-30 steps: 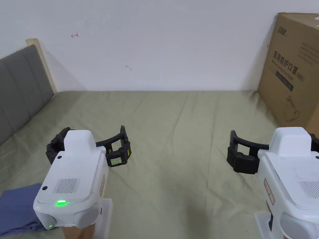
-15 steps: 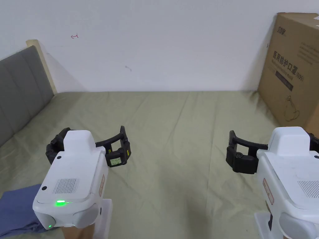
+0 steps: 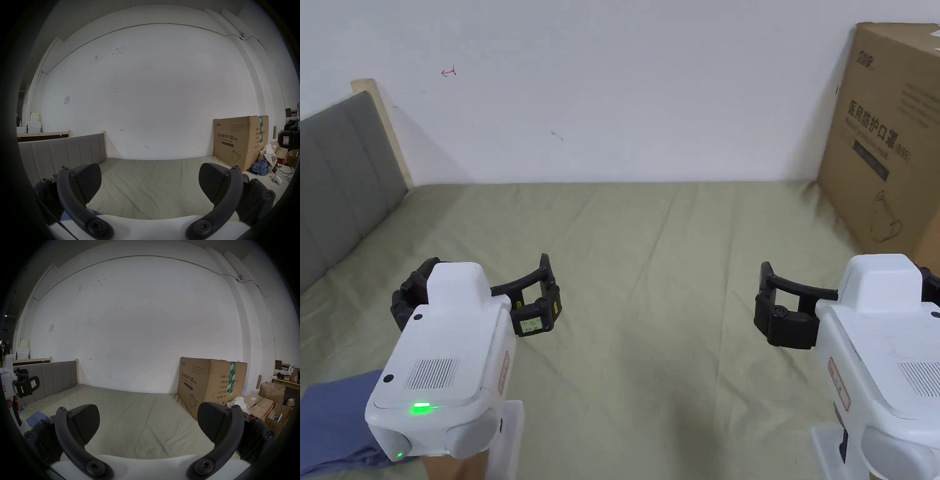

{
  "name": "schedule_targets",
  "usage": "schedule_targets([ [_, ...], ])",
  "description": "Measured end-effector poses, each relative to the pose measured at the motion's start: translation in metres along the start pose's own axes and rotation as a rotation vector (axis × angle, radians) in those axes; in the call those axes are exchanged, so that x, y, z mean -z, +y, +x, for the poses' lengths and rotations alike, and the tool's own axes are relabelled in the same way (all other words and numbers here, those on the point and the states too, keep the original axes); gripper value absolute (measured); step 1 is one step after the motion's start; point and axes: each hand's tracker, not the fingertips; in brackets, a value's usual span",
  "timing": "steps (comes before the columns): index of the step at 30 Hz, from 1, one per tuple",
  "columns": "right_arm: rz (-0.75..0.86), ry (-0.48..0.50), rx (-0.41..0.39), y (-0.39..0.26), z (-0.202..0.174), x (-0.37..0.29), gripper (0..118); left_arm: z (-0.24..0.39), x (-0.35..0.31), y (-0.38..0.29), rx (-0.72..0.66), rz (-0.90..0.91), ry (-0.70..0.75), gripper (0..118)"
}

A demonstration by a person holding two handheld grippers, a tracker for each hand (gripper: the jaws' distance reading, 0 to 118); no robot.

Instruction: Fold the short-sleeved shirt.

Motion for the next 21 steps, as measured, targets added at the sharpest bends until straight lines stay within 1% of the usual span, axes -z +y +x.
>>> schedule_targets([
  [16,-0.002,0.011,0.001,0.0002,-0.0002,0.0024,118,0.0000,0.0001,-0.0006,0.002,0.003,-0.006,118],
  [21,-0.005,0.007,-0.009,0.0012,-0.0019,0.0033,118,-0.0004,0.0004,-0.0003,0.001,0.004,-0.004,118],
])
